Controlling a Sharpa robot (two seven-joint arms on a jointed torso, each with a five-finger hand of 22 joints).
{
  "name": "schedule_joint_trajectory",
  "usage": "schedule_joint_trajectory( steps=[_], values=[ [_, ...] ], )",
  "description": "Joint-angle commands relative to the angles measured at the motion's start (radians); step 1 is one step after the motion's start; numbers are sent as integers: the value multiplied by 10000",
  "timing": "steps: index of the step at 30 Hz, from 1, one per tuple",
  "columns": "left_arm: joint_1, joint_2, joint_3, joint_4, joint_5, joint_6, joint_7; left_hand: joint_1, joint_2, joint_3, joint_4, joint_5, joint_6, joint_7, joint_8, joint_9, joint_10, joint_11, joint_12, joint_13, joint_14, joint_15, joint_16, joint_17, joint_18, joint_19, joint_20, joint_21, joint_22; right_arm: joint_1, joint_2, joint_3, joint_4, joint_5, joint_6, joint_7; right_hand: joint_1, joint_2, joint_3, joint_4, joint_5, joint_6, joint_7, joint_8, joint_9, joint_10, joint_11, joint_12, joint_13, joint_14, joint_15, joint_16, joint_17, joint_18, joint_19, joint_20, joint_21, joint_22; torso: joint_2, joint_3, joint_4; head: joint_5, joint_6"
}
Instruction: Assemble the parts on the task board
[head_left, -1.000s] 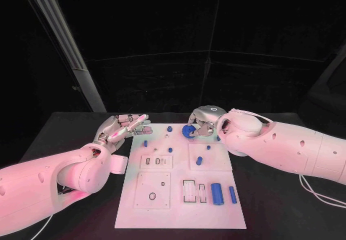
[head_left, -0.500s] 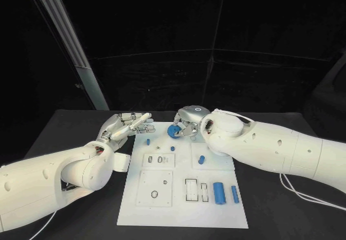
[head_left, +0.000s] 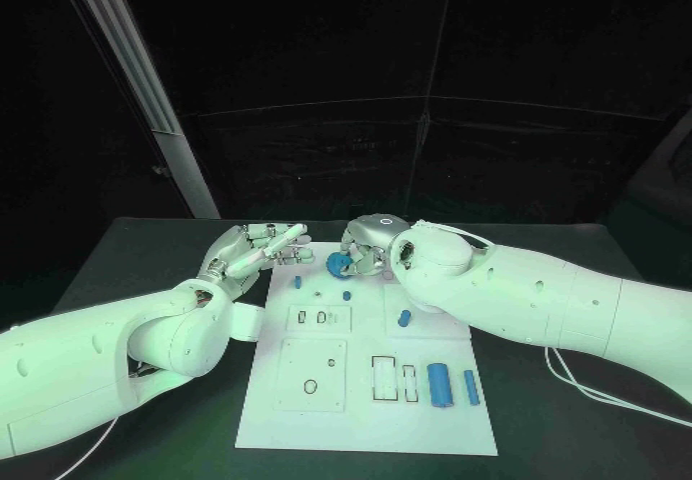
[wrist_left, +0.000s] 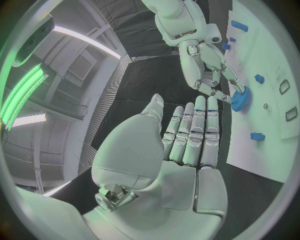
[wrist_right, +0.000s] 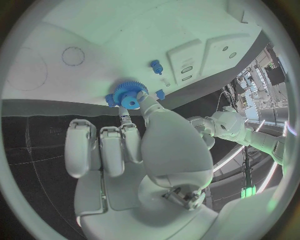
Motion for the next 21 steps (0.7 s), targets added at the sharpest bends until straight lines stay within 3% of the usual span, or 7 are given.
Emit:
schedule_joint_trajectory(
  steps=[1, 8, 13, 21],
  values=[
    [17, 6, 8, 11, -55, 140, 26, 118, 10, 11, -53, -7, 65, -15, -31, -3, 47, -4, -35, 1, -25, 46, -31, 14, 135, -6, 68, -47, -11, 4, 64, -9, -72, -42, 411, -40, -321, -238, -248, 134, 98, 33, -111, -151, 367, 41, 106, -158, 888, 675, 87, -21, 859, -143, -61, 63, -25, -48, -8, 0, -12, 16, -33],
    [18, 6, 8, 11, -59, 152, 9, 118, 10, 11, -53, -7, 65, -15, -31, -3, 47, -4, -35, 1, -25, 46, -31, 14, 135, -6, 68, -47, -11, 2, 151, -11, -191, -43, 550, -39, -585, -415, -554, 314, -389, -596, 53, -565, 350, -208, 255, -554, 575, 679, 211, -19, 889, -130, -105, 178, -60, -111, -1, 8, 1, 2, 5],
    [18, -2, 8, 12, -78, 152, -2, 123, 17, 15, -71, -7, 70, -16, -39, -3, 50, -4, -45, 1, -29, 48, -48, 15, 136, -11, 71, -58, -20, 1, 153, -12, -184, -43, 592, -6, -991, -624, -1135, 772, -557, -1011, 207, -774, 373, -311, 402, -687, 474, 685, 346, -4, 941, -123, -126, 316, -75, -133, -6, 6, -7, 23, -1],
    [18, -18, 8, 17, -95, 149, -12, 123, 17, 15, -71, -7, 70, -16, -39, -3, 50, -4, -45, 1, -29, 48, -48, 15, 136, -11, 71, -58, -20, 0, -25, -13, -53, -29, 134, 63, -1061, -446, -1599, 1211, -368, -1003, 221, -735, 409, -294, 428, -634, 521, 695, 379, 19, 1008, -130, -99, 365, -52, -76, -5, 15, -13, 22, 0]
  ],
)
